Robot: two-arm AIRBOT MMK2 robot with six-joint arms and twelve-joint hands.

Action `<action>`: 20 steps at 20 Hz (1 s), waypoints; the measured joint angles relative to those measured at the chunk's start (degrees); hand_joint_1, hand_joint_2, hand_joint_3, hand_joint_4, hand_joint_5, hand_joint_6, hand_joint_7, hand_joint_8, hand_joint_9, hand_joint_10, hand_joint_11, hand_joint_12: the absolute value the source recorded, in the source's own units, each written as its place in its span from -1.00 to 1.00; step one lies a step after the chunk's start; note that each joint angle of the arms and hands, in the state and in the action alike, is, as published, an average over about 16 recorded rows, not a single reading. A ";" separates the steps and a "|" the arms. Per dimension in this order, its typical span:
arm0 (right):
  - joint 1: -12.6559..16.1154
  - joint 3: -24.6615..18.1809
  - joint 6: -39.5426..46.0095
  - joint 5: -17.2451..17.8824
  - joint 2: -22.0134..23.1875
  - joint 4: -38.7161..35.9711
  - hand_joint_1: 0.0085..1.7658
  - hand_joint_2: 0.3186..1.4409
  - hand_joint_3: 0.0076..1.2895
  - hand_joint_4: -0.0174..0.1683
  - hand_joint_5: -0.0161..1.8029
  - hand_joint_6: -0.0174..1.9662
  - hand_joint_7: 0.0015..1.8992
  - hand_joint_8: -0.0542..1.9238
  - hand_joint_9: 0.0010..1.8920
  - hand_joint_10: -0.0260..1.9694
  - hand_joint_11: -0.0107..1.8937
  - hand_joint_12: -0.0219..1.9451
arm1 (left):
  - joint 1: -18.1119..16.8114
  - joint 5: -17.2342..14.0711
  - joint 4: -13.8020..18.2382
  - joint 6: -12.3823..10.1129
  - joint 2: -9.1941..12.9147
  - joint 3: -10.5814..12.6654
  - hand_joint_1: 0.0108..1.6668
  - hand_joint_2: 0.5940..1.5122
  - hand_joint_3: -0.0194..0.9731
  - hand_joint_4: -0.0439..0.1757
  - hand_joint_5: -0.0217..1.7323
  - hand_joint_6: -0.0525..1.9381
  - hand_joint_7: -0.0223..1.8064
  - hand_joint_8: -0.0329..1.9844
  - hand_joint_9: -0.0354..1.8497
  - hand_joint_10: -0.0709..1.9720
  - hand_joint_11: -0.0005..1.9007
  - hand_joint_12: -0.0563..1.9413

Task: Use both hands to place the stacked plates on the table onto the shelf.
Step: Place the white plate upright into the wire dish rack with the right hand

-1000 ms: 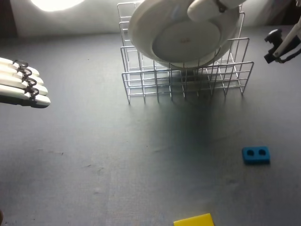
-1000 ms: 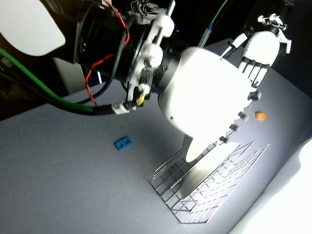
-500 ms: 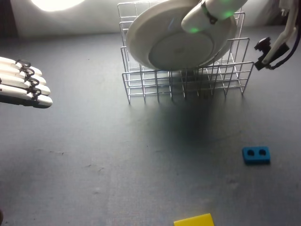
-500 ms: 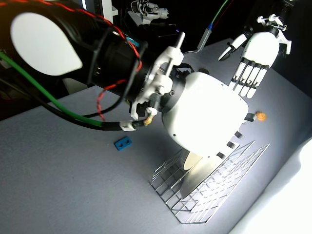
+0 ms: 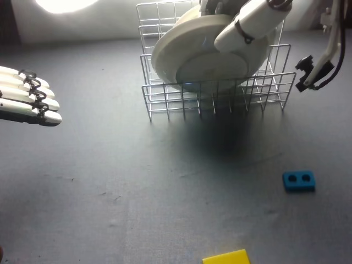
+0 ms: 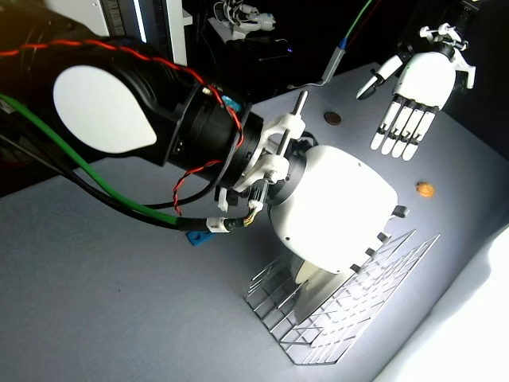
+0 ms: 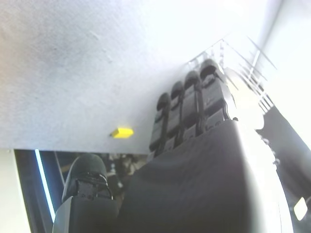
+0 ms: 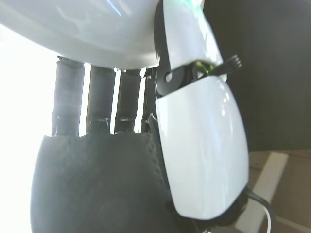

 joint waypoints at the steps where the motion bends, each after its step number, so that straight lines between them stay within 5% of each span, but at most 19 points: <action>1: -0.34 0.28 -0.13 0.28 -0.16 0.00 0.57 0.21 -0.99 -0.91 0.02 -0.13 0.10 -0.12 0.15 0.01 0.03 0.15 | 0.00 0.00 0.03 0.00 -0.03 -0.02 -1.00 0.29 -0.94 -0.56 -0.89 -0.94 -0.92 -0.97 -0.93 -0.92 -0.98 -0.93; 9: -2.37 1.82 -1.00 1.94 -1.05 -0.02 0.52 0.24 -0.99 -0.90 -0.02 -0.13 0.09 -0.12 0.15 -0.16 -0.03 0.17 | -0.01 -0.06 0.22 0.00 -0.37 -0.37 -1.00 0.30 -0.94 -0.56 -0.89 -0.94 -0.92 -0.97 -0.94 -0.92 -0.98 -0.93; 20: -2.10 2.00 -1.86 3.43 -0.75 0.16 0.30 0.27 -0.99 -0.86 -0.08 -0.62 0.05 -0.65 0.10 -0.69 -0.24 0.25 | -0.04 -0.17 0.32 0.20 -0.64 -1.28 -1.00 0.29 -0.94 -0.57 -0.90 -0.94 -0.93 -0.97 -0.94 -0.92 -0.98 -0.93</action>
